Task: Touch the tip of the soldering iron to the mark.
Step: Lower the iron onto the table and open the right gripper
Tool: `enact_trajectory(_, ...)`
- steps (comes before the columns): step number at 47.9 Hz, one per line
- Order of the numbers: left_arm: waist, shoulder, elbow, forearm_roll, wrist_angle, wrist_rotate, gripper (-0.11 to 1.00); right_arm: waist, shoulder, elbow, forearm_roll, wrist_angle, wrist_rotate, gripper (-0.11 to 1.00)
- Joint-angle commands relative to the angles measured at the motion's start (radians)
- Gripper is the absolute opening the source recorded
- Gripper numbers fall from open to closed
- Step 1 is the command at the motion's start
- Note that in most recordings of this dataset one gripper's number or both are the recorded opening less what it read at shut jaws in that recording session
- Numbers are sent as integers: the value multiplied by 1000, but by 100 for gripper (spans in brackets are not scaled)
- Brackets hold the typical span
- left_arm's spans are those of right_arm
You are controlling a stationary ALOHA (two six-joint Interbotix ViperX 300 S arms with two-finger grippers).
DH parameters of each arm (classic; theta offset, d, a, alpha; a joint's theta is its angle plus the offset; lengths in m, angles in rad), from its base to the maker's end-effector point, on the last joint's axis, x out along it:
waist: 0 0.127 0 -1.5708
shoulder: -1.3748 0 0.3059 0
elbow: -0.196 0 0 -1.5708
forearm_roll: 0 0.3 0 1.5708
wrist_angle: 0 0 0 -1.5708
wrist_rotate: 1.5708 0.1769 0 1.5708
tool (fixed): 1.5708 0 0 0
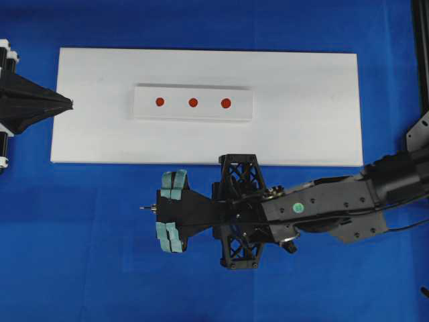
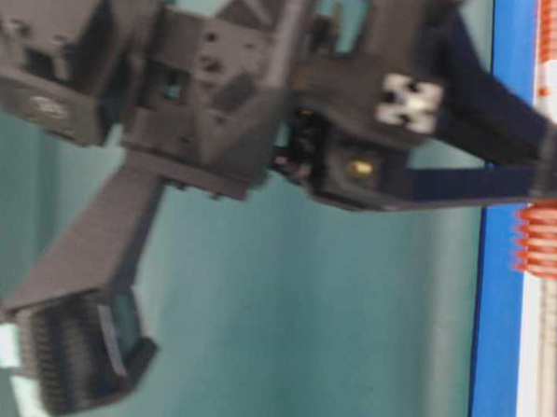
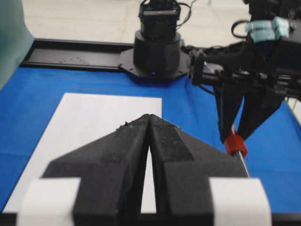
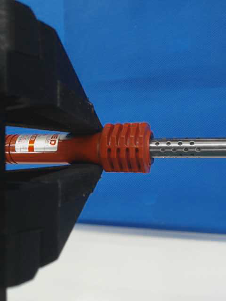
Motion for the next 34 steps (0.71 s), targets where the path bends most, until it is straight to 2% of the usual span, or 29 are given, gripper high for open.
enact_trajectory(1, 0, 3, -12, 0, -9, -3, 0, 0, -8, 9, 18, -54, 3, 6)
enact_trajectory(10, 0, 3, -12, 0, -9, -3, 0, -2, 37, 58, 52, -192, 8, 7)
enact_trajectory(15, -2, 3, -11, 0, -9, -3, 0, -2, 64, 74, 54, -258, 28, 6)
enact_trajectory(24, 0, 3, -11, 0, -9, -3, 0, -2, 100, 86, 58, -319, 58, 6)
enact_trajectory(34, 0, 3, -12, 0, -6, -3, 0, 0, 143, 97, 75, -374, 57, 6)
